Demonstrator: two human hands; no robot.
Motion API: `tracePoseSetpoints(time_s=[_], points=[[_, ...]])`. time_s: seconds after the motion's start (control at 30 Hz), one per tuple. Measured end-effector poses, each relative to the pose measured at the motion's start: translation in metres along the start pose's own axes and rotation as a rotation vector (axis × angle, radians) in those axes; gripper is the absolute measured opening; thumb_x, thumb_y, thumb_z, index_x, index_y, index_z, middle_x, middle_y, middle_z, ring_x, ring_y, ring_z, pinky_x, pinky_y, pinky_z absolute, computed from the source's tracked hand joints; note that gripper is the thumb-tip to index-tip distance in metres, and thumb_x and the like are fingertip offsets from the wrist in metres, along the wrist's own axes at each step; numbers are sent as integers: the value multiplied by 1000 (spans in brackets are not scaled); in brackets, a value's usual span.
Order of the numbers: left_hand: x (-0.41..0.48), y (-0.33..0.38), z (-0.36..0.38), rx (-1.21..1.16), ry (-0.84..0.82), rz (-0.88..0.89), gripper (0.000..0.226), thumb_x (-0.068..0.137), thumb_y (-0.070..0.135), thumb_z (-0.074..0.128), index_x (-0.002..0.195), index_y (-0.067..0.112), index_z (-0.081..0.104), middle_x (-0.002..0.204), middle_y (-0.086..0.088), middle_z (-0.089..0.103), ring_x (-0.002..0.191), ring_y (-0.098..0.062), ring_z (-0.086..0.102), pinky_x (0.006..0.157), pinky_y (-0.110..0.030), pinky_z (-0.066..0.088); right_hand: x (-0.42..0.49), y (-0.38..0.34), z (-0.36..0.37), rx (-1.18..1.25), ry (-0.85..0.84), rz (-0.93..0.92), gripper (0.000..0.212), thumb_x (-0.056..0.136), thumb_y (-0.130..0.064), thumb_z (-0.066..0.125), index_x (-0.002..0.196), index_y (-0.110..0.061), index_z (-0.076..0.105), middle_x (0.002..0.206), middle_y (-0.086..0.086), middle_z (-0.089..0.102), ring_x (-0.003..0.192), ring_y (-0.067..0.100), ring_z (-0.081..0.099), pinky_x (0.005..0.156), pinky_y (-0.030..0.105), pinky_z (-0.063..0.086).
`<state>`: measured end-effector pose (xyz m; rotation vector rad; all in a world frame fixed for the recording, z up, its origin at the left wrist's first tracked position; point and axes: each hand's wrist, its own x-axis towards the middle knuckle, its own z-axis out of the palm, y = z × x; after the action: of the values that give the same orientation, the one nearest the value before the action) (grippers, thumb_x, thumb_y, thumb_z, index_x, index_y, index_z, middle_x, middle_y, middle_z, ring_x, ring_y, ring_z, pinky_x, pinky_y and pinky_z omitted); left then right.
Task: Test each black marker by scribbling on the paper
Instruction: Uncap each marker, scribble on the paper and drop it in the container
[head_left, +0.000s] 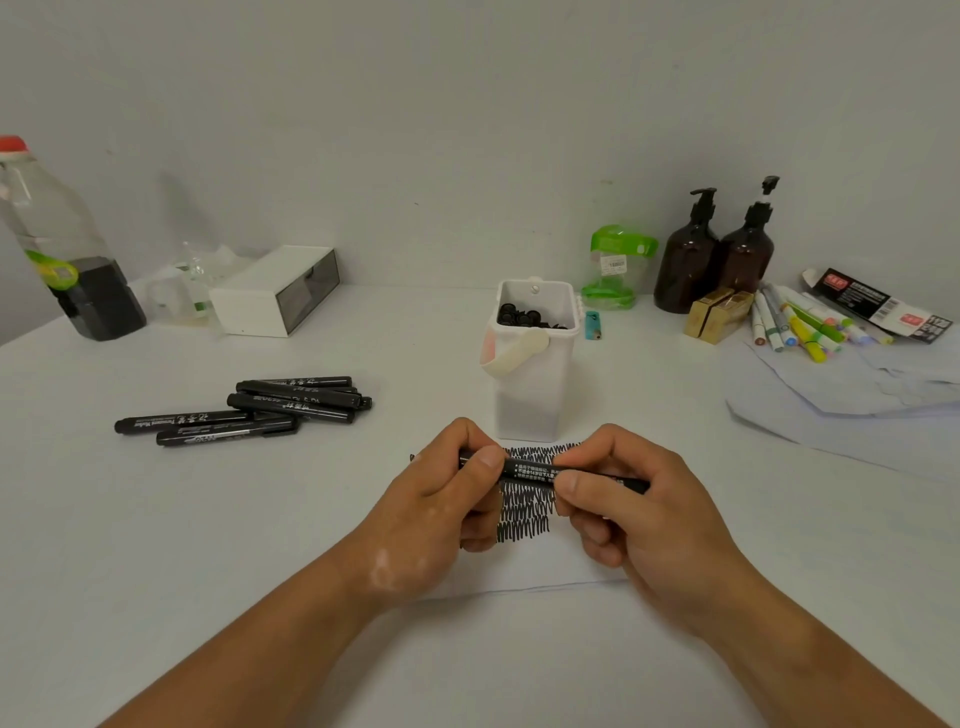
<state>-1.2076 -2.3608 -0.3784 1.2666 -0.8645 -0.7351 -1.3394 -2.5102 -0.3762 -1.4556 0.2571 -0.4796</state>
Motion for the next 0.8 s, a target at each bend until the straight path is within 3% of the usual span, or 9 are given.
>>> tracePoseSetpoints(time_s=[0.3,0.47,0.57,0.67,0.8], points=[[1,-2,-1,71,-13,64,23,97,29,45,86,8,40,62,6,34,55,-17,29,55,-30,32,0,-5,1,94,10,67,17,89,5,66,79,-8,71,63,12,58,48,15,33,42,24,24],[3,-10,-1,42,-37,90,21,94,34,57,93,15,49,65,5,46,60,-18,41,63,-35,40,1,-9,-1,94,-9,67,13,74,-6,81,83,-9,72,67,15,63,50,15,42,42,24,31],[5,-10,-6,24,-66,127,25,88,33,67,100,16,54,72,-1,57,69,-24,52,70,-40,44,2,-8,-1,120,17,74,11,73,-11,78,79,-15,70,72,18,68,50,15,46,42,22,35],[5,-12,-9,-61,-66,153,31,86,29,74,110,15,59,75,3,61,72,-24,58,71,-36,50,2,-1,2,176,34,115,22,65,-15,90,75,-18,71,77,19,72,53,16,54,43,22,40],[6,-12,-6,-81,28,174,36,79,37,81,109,20,69,79,4,66,75,-17,61,72,-30,52,2,2,5,130,42,107,20,64,-24,90,77,-19,75,77,9,71,63,14,60,52,23,48]])
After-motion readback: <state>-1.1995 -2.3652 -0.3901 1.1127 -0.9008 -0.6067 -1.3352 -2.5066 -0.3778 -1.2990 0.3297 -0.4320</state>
